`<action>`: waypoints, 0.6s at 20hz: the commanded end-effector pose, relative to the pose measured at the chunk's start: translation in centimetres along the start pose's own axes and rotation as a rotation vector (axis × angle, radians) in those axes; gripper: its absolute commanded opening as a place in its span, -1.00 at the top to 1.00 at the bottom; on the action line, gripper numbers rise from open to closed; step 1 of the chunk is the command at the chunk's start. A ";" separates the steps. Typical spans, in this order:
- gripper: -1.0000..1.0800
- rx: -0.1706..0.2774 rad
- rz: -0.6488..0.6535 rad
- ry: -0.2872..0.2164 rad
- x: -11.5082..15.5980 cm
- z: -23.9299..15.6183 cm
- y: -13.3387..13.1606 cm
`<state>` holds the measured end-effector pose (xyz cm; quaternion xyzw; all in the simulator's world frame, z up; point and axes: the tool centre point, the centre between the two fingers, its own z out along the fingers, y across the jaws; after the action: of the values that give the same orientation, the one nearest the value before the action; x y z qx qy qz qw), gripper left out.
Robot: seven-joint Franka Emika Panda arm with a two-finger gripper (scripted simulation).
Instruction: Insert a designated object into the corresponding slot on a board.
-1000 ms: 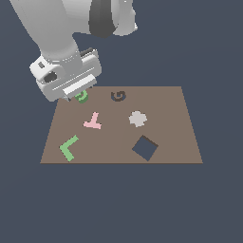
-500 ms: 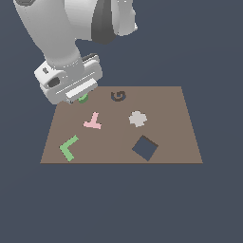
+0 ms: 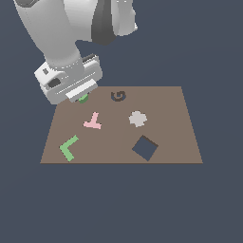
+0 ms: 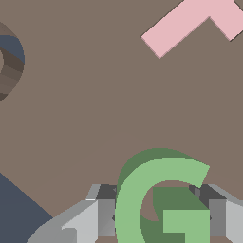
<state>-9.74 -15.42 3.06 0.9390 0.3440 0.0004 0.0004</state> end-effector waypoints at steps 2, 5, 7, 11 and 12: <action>1.00 0.000 0.000 0.000 0.0 0.0 0.0; 1.00 0.001 0.000 0.000 0.0 -0.4 0.0; 1.00 0.001 0.000 0.000 0.0 -0.3 0.0; 1.00 0.001 0.012 -0.001 0.0 -0.3 -0.1; 1.00 0.001 0.018 -0.001 -0.1 -0.3 -0.2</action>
<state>-9.84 -15.37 3.33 0.9409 0.3387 -0.0002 -0.0001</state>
